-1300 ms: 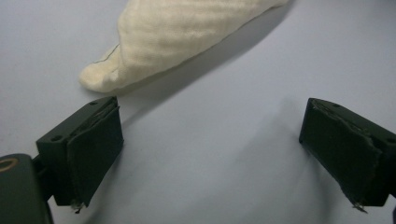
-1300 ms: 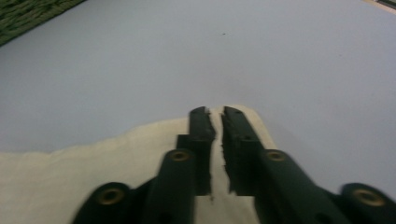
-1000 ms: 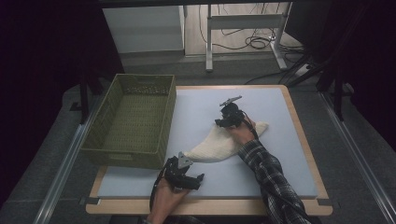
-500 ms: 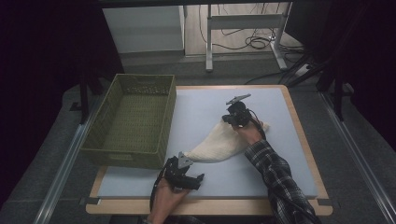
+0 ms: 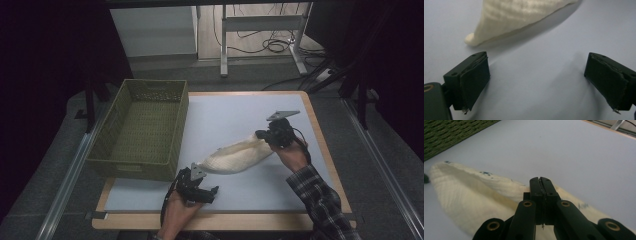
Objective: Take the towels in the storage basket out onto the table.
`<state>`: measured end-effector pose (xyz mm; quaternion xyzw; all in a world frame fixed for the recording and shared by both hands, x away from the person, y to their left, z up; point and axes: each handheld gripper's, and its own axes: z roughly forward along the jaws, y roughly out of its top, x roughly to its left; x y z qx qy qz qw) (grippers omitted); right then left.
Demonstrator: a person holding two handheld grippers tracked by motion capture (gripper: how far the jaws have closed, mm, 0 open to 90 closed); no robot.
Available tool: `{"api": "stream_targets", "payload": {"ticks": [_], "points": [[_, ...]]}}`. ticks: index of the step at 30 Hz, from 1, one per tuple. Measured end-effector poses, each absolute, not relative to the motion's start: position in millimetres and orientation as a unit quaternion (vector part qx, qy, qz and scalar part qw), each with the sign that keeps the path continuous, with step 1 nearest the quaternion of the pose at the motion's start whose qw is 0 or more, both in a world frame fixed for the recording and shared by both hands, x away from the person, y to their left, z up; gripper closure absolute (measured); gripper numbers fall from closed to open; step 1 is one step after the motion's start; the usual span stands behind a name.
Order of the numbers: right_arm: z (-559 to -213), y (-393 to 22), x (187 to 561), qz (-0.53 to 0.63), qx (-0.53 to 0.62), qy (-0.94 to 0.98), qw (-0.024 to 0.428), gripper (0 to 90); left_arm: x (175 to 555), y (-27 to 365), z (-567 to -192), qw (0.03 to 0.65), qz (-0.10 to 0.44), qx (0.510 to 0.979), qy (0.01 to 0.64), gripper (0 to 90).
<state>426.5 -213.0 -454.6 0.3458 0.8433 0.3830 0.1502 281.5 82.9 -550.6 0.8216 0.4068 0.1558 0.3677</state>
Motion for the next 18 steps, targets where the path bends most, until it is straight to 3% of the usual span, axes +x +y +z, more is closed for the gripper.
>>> {"api": "stream_targets", "payload": {"ticks": [18], "points": [[-470, -301, 324, 0.377, 0.368, 0.834, 0.164, 89.0, 282, 83, -550, 0.366, 0.155, 0.823, 0.405, 6.1]]}}
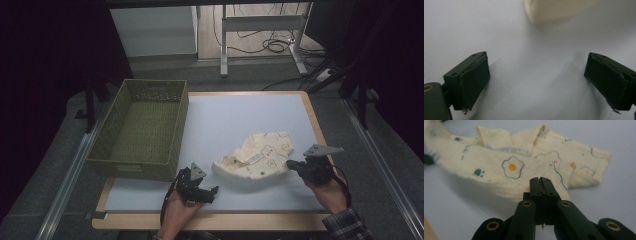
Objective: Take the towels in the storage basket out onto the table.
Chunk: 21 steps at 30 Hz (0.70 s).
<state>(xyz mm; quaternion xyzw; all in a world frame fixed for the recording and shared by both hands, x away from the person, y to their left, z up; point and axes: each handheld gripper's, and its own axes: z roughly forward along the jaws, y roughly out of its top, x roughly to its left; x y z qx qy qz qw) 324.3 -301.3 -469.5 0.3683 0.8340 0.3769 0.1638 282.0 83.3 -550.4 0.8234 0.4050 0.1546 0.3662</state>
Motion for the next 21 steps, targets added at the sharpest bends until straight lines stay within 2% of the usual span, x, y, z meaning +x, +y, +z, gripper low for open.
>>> {"api": "stream_targets", "payload": {"ticks": [7, 11, 14, 21], "points": [[-486, -329, 290, 0.348, 0.386, 0.837, 0.170, 88.5, 282, 83, -550, 0.367, 0.151, 0.824, 0.404, 5.7], [-496, -345, 281, 0.345, 0.404, 0.831, 0.164, 79.3, 283, 85, -549, 0.365, 0.147, 0.828, 0.400, 5.8], [-489, -355, 279, 0.356, 0.411, 0.820, 0.176, 71.4, 284, 86, -547, 0.363, 0.148, 0.829, 0.400, 9.7], [-481, -353, 292, 0.364, 0.409, 0.816, 0.188, 63.6, 290, 83, -531, 0.369, 0.151, 0.831, 0.389, 16.6]]}}
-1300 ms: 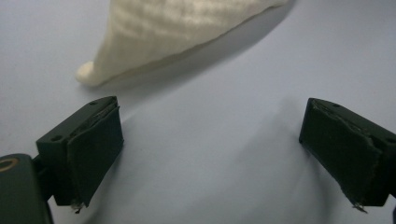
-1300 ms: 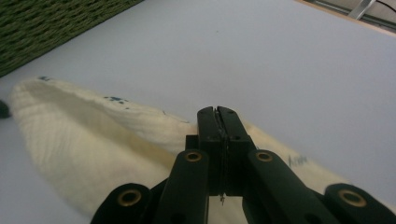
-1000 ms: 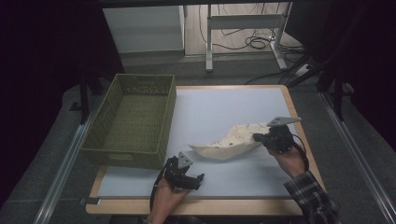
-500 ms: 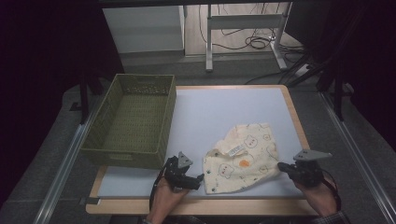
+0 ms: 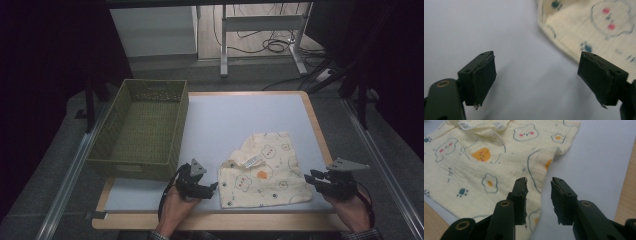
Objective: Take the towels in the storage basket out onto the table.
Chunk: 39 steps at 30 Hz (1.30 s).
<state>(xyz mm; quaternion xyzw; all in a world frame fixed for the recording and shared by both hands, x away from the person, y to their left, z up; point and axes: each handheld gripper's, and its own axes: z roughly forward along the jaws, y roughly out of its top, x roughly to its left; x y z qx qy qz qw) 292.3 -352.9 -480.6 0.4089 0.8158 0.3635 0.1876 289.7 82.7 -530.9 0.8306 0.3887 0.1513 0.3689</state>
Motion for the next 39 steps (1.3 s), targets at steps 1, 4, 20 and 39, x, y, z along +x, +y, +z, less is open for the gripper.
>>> {"api": "stream_targets", "payload": {"ticks": [1, 4, 20, 39], "points": [[-479, -350, 297, 0.366, 0.405, 0.817, 0.187, 62.7, 294, 79, -523, 0.379, 0.149, 0.830, 0.381, 19.4], [-480, -347, 303, 0.369, 0.404, 0.816, 0.185, 62.0, 301, 70, -514, 0.393, 0.142, 0.832, 0.366, 23.6], [-498, -343, 323, 0.384, 0.416, 0.805, 0.180, 57.5, 358, -39, -507, 0.379, 0.096, 0.885, 0.253, 55.2], [-500, -346, 329, 0.383, 0.417, 0.805, 0.177, 55.3, 401, 21, -482, 0.372, 0.179, 0.837, 0.359, 83.5]]}}
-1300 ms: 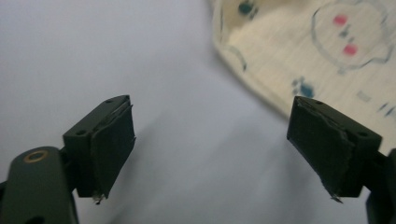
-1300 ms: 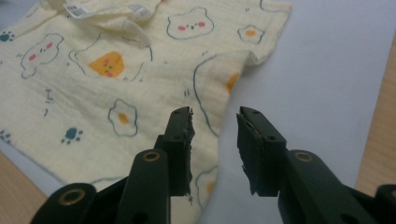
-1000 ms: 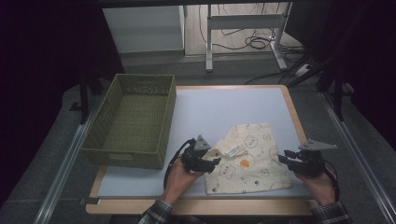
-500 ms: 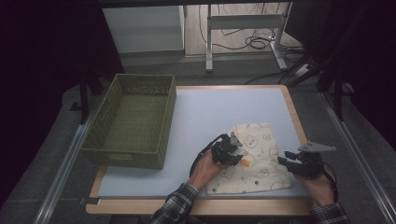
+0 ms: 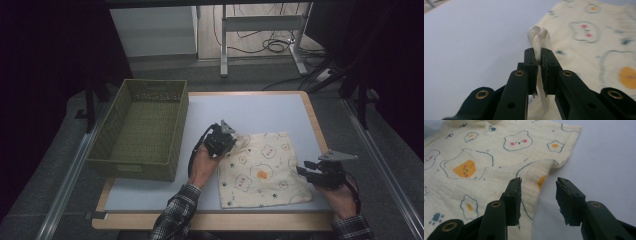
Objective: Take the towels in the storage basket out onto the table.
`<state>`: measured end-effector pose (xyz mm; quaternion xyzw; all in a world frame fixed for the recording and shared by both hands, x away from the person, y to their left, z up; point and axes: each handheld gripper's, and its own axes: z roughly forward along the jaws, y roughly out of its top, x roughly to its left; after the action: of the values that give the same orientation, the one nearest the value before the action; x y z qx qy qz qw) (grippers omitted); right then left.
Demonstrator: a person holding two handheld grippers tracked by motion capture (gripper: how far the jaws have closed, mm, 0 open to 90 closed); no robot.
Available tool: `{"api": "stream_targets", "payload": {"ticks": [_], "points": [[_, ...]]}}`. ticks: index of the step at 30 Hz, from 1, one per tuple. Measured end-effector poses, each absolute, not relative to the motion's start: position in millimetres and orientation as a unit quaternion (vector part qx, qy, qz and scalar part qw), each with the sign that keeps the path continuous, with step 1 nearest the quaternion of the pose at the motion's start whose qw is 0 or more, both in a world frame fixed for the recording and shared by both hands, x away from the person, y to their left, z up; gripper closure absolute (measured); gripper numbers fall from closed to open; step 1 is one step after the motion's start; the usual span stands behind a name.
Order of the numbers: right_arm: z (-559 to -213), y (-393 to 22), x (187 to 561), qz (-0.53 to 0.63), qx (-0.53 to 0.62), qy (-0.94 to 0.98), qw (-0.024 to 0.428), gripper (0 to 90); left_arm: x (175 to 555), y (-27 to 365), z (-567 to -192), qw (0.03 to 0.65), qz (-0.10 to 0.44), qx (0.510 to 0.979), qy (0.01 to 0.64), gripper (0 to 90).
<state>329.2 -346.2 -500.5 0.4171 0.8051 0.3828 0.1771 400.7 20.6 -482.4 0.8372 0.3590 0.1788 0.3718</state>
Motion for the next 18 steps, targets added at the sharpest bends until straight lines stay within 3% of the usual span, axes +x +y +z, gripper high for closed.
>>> {"api": "stream_targets", "payload": {"ticks": [6, 8, 12, 18], "points": [[-499, -340, 339, 0.385, 0.412, 0.807, 0.175, 53.2, 420, 45, -497, 0.334, 0.202, 0.818, 0.421, 81.8], [-498, -338, 345, 0.388, 0.412, 0.806, 0.174, 51.5, 424, 48, -504, 0.320, 0.206, 0.817, 0.434, 71.3], [-498, -336, 354, 0.390, 0.413, 0.804, 0.174, 49.0, 424, 49, -505, 0.325, 0.209, 0.812, 0.438, 62.8], [-496, -335, 368, 0.389, 0.417, 0.802, 0.177, 47.3, 428, 50, -502, 0.330, 0.211, 0.806, 0.443, 59.5]]}}
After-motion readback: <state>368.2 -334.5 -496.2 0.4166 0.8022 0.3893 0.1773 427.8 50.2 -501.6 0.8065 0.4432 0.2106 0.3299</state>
